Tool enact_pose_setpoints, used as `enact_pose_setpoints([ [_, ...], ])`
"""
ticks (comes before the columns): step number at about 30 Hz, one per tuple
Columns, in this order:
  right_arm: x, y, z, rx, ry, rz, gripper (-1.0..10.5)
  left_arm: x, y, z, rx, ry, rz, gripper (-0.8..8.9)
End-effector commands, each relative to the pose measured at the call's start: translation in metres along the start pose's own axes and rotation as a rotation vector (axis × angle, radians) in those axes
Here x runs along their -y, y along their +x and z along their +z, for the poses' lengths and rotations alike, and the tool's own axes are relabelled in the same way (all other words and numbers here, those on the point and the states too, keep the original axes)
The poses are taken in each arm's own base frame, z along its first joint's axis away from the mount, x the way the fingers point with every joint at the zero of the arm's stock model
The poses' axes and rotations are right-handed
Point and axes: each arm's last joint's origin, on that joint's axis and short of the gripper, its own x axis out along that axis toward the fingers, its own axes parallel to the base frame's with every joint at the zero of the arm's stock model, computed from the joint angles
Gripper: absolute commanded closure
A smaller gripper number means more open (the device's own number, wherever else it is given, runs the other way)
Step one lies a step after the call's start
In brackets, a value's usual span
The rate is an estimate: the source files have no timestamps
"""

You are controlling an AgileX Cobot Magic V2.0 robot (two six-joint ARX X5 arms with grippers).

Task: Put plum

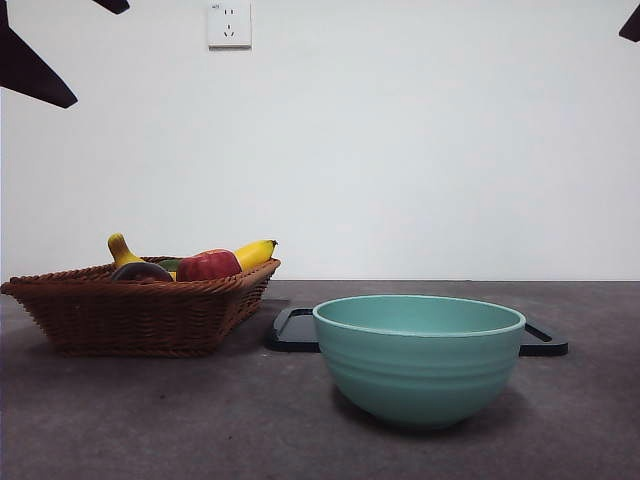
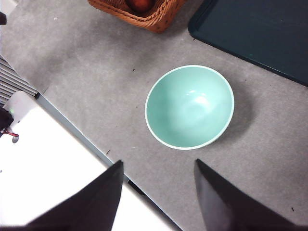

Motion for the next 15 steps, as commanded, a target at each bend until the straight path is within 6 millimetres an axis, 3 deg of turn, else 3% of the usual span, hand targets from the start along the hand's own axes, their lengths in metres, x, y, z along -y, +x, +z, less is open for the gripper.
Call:
enact_pose_setpoints([
  [1,-0.0026,-0.0024,0.0032,0.012,-0.020,0.011,7.1,0.0011,-0.0001,0.0032,0.008,0.014,-0.007,3.79],
  [10,-0.0026,-0.0024,0.0028,0.009,-0.021,0.010,7.1,0.0011,-0.0001,0.0032,0.008,0.014,-0.007,3.87],
  [12,-0.0026,-0.0024,0.0028,0.009,-0.021,0.010,7.3,0.0011,-0.0001,0.0032,0.008,0.014,-0.007,4.69],
  [15,-0.0026,-0.0024,0.0028,0.009,-0.021,0.010,8.5,0.0011,-0.0001,0.0032,0.008,0.014,-0.007,6.69],
])
